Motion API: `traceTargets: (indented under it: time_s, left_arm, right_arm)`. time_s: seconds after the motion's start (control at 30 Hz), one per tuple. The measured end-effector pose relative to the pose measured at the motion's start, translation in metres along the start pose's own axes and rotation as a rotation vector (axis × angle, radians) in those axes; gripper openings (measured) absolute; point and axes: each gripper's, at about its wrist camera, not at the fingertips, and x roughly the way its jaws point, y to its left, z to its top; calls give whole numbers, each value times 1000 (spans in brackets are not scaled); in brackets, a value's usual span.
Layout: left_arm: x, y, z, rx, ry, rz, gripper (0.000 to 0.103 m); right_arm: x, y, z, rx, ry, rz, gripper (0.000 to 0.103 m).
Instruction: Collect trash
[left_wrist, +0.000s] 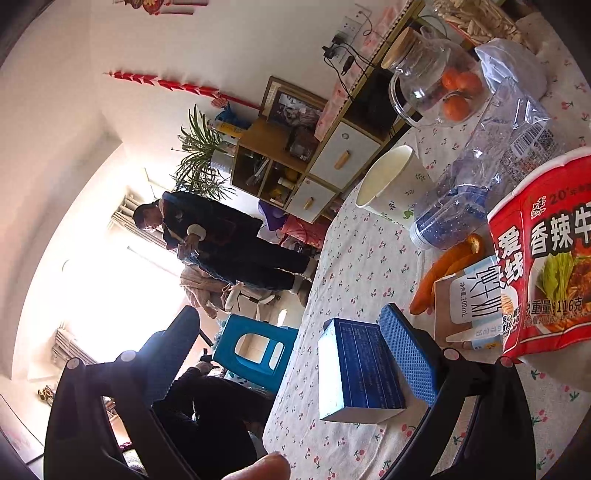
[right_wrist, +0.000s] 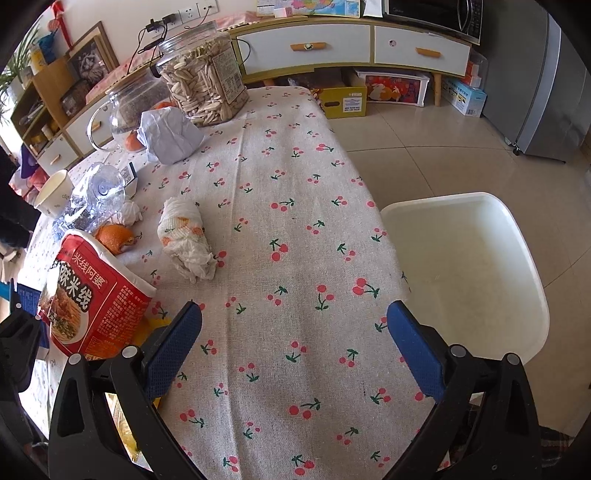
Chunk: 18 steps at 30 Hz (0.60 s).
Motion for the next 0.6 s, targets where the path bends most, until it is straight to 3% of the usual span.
traceTargets:
  time_s: [0.6]
  left_arm:
    - [2,9,3,-49,34,-77,95]
  right_arm:
    - [3,11,-6,-45,-3,-19,96]
